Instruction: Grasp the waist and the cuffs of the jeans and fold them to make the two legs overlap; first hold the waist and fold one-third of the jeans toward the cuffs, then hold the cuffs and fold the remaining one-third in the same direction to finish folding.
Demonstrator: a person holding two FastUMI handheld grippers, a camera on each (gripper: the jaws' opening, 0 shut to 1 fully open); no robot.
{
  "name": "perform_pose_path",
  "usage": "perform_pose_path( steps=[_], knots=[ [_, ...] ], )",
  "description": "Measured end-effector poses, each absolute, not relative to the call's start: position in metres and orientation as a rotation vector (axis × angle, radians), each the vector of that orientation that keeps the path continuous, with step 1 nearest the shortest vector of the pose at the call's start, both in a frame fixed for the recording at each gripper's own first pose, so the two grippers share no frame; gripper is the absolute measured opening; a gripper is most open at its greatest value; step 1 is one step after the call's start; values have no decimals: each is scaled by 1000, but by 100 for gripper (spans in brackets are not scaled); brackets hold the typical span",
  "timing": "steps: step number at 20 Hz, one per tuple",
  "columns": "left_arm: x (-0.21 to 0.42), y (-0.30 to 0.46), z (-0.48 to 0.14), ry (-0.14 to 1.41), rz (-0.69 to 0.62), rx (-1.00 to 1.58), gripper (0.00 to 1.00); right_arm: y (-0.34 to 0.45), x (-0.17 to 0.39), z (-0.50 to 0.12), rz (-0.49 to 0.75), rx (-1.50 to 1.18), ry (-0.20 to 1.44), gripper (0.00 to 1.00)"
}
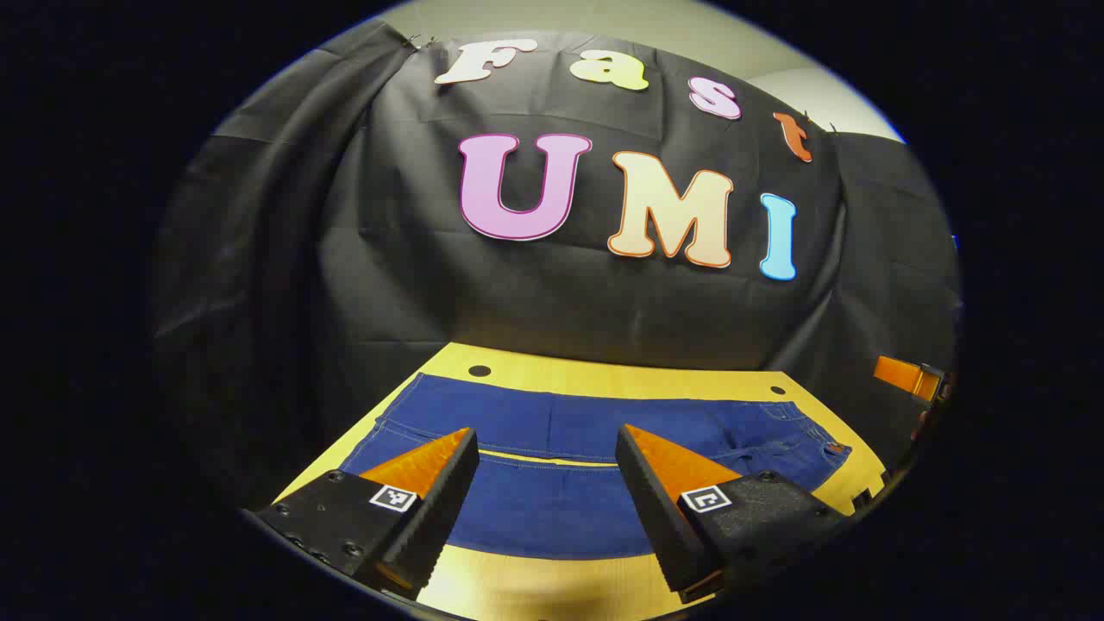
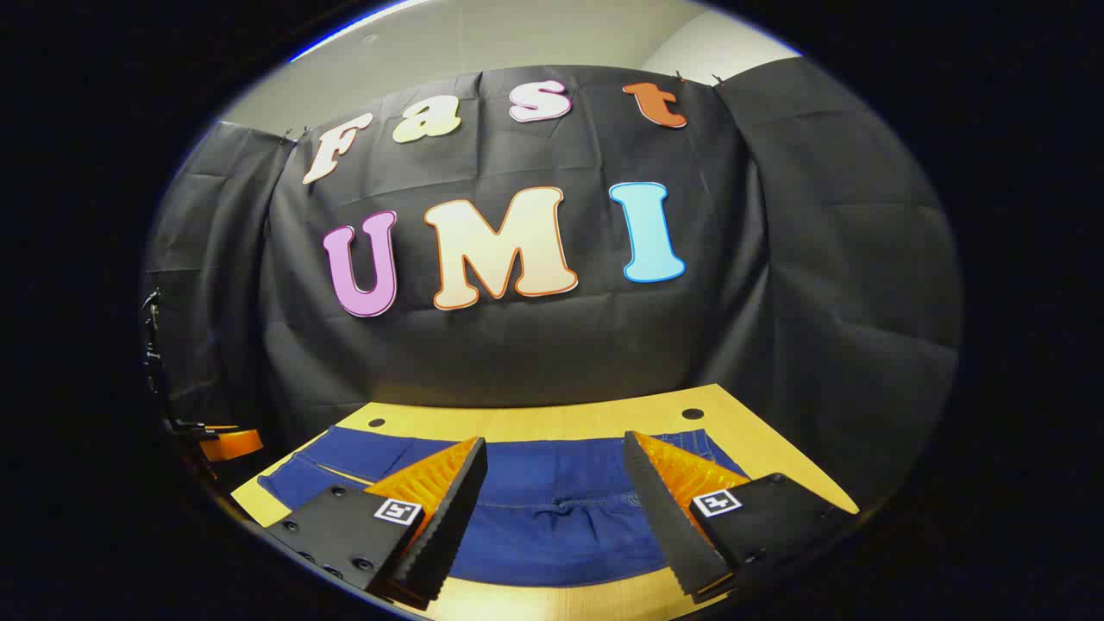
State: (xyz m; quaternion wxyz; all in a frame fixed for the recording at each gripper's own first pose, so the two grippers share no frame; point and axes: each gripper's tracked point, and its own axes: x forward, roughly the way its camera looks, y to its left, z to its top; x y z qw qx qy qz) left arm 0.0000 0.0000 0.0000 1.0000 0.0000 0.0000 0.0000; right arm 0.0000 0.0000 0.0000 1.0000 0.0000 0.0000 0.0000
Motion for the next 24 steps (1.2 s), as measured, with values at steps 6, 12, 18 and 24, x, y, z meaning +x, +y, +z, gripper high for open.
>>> perform_pose_path(
  steps=[6, 12, 18, 24],
  knots=[
    [3, 4, -18, 33, -22, -14, 93, 2, -12, -8, -7, -25, 25, 93],
    [1, 9, -34, 62, -55, -101, 95, 4, -18, -8, -11, -16, 31, 94],
    [9, 41, -57, 129, -82, -52, 94, 2, -23, -19, -23, -38, 58, 98],
    [17, 62, -110, 330, -325, 124, 95, 12, -25, -42, -7, -54, 120, 98]
  ],
)
